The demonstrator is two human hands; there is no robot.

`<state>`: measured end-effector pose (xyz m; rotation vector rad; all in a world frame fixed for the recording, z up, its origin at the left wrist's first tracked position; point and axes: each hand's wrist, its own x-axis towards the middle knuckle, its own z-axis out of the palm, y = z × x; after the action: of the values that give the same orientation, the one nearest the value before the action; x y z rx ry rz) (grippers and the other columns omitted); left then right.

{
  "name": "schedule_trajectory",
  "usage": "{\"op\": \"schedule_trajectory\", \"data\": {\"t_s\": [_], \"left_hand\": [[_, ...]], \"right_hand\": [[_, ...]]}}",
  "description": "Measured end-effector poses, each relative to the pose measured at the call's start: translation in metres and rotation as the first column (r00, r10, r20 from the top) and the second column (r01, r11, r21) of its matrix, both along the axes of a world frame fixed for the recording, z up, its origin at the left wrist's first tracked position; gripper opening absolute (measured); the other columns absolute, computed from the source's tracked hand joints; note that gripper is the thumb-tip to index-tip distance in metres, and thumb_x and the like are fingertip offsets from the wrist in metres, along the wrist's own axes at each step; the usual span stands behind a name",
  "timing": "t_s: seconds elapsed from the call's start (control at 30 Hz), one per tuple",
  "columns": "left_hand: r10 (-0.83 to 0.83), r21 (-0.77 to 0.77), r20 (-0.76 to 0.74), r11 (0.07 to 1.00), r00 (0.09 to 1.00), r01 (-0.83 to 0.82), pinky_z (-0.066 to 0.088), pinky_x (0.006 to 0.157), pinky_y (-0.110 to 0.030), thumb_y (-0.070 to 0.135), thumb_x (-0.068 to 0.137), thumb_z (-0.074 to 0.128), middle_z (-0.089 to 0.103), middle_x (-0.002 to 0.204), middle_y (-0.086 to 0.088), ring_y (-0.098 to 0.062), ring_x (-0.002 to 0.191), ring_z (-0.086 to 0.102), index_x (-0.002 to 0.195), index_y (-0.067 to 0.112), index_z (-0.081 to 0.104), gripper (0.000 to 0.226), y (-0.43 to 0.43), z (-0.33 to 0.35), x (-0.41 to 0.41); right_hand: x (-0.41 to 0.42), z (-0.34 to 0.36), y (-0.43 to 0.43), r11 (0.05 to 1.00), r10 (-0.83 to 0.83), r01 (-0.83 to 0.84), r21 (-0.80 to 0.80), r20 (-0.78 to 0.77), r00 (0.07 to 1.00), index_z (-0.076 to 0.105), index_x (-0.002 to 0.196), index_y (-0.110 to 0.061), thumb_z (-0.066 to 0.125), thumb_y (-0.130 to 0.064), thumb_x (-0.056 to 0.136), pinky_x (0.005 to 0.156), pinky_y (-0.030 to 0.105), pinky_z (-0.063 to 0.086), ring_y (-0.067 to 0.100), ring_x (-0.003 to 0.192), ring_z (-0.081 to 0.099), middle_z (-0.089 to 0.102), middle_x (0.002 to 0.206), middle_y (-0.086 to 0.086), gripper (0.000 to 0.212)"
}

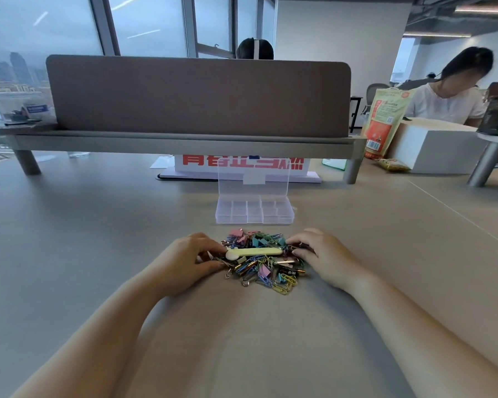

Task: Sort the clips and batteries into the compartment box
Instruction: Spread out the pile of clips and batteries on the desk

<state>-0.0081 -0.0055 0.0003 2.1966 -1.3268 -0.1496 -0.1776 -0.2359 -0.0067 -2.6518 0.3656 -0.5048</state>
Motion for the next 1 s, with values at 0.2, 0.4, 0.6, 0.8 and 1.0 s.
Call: {"op": "schedule_trajectory", "data": {"t_s": [0.2,0.4,0.6,0.8,1.0], "left_hand": [[0.024,-0.031,0.051,0.999,0.998,-0.023,0.044,0.072,-0.015,0.025,0.084,0.068,0.062,0.092,0.013,-0.002,0.080,0.058,0.099,0.032,0.071,0.017,-0.003,-0.001,-0.003],[0.045,-0.093,0.031,0.995,0.999,-0.042,0.045,0.071,-0.017,0.024,0.083,0.069,0.064,0.086,0.013,-0.002,0.077,0.058,0.090,0.033,0.073,0.012,-0.003,0.001,-0.004],[0.097,-0.147,-0.108,0.983,0.989,-0.112,0.043,0.067,-0.011,0.022,0.082,0.071,0.069,0.078,0.015,0.004,0.072,0.060,0.081,0.032,0.073,0.011,-0.004,0.004,-0.006],[0.152,-0.220,-0.402,0.941,0.903,-0.256,0.041,0.055,-0.009,0.022,0.083,0.070,0.068,0.067,0.008,0.005,0.056,0.056,0.083,0.024,0.073,0.004,-0.006,0.007,-0.010],[-0.050,-0.232,-0.911,0.882,0.409,-0.409,0.049,0.046,-0.011,0.008,0.094,0.052,0.060,0.071,-0.007,-0.003,0.054,0.060,0.092,0.004,0.065,0.014,-0.007,0.021,-0.018]], "right_hand": [[0.002,0.000,0.005,0.999,-0.046,0.047,-0.023,0.047,0.998,0.067,0.096,-0.010,0.060,-0.012,0.088,0.081,0.028,0.040,0.019,0.095,0.053,0.055,0.094,-0.004,0.010],[0.002,0.001,0.008,0.995,-0.099,0.100,-0.001,0.099,0.990,0.066,0.092,-0.009,0.060,-0.010,0.088,0.079,0.031,0.042,0.019,0.091,0.054,0.063,0.094,0.003,0.007],[-0.001,0.002,0.006,0.894,-0.246,0.134,0.427,0.218,0.944,0.066,0.087,-0.013,0.063,-0.008,0.088,0.060,0.010,0.042,0.008,0.065,0.055,0.064,0.075,-0.004,0.006],[-0.005,0.013,0.009,0.467,-0.314,-0.083,0.880,0.252,0.915,0.063,0.090,-0.010,0.052,0.002,0.092,0.049,0.011,0.045,0.011,0.064,0.051,0.060,0.076,0.006,0.017],[-0.006,0.021,0.006,0.125,-0.379,-0.067,0.990,0.110,0.919,0.055,0.084,-0.004,0.043,-0.004,0.094,0.036,0.015,0.031,0.014,0.056,0.046,0.050,0.069,0.008,0.016]]}}
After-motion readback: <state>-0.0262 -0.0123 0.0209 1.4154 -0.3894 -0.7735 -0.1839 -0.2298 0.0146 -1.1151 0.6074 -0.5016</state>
